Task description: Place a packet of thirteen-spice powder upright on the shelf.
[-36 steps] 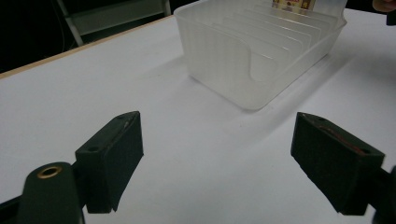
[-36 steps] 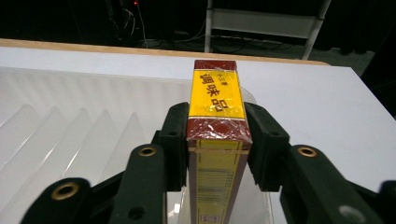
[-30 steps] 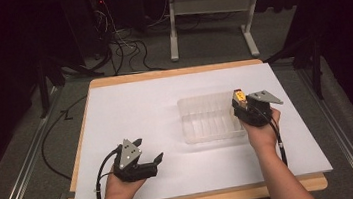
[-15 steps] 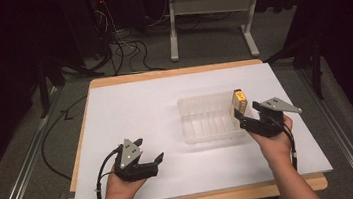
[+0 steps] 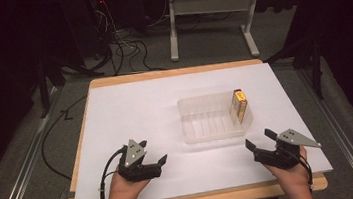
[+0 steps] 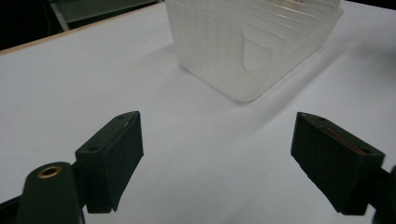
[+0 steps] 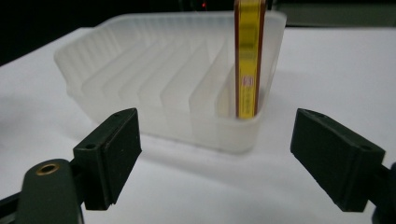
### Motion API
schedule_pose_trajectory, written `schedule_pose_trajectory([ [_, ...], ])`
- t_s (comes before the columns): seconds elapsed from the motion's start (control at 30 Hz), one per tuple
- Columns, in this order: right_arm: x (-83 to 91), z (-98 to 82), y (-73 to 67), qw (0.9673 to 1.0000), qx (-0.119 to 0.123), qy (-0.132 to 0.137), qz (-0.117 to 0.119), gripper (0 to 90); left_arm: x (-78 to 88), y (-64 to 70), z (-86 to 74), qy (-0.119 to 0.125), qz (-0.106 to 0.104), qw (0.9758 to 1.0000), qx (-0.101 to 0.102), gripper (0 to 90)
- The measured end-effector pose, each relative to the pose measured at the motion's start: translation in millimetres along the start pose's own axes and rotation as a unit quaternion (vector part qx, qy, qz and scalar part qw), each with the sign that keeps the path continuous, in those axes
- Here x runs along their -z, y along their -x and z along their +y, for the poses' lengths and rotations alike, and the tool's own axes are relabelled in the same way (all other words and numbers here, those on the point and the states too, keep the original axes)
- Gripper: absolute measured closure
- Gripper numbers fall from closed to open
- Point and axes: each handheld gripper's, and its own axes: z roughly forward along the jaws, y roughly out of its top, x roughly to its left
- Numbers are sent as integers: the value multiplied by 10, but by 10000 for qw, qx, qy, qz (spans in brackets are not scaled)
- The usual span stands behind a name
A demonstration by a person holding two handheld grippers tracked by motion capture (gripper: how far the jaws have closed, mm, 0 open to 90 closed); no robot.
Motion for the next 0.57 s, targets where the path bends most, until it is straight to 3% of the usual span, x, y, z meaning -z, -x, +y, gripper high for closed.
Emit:
schedule_pose_trajectory([
  [0.1, -87, -40, 11, 9998, 106, -162, 18, 156, -34, 55, 0, -79, -8, 10000, -25, 174],
  [0.27, -130, -22, 26, 9999, 134, -73, 55, 154, -21, 161, 6, -63, -11, 9998, -188, 174],
  [0.57, -119, -18, 63, 10000, 29, 26, -80, 154, 9, 117, -15, -63, 15, 9999, -105, 174],
])
